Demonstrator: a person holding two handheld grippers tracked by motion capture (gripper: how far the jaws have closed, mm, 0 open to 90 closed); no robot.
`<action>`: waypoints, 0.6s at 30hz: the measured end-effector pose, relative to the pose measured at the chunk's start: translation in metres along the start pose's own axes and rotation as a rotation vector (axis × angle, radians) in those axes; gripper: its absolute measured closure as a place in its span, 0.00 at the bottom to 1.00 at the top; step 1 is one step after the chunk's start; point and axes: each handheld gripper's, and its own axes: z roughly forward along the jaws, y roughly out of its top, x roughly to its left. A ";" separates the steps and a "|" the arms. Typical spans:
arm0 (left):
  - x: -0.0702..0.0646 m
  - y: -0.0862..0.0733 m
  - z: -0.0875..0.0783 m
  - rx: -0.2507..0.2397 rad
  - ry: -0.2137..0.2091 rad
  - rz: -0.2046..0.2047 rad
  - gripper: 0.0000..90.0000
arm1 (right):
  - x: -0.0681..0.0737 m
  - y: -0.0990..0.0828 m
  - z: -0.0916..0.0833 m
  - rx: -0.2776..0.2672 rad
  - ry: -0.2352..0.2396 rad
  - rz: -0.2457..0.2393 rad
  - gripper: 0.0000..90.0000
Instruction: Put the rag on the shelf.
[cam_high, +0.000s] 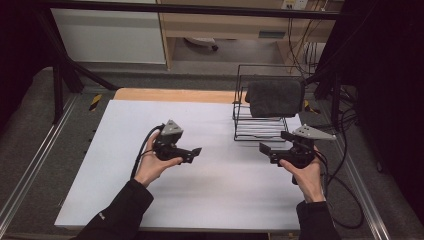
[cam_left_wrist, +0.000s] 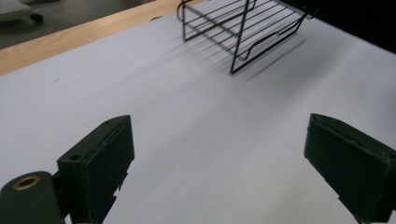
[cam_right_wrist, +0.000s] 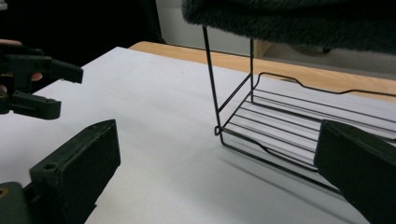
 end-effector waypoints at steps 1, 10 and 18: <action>0.004 -0.006 -0.005 0.003 0.008 -0.005 0.08 | 0.001 -0.002 0.001 0.004 0.011 -0.004 0.01; 0.028 -0.058 -0.036 0.007 0.041 -0.048 0.08 | 0.008 -0.028 0.011 0.088 0.068 -0.031 0.01; 0.039 -0.089 -0.048 0.029 0.054 -0.049 0.08 | 0.005 -0.063 0.016 0.150 0.073 -0.036 0.01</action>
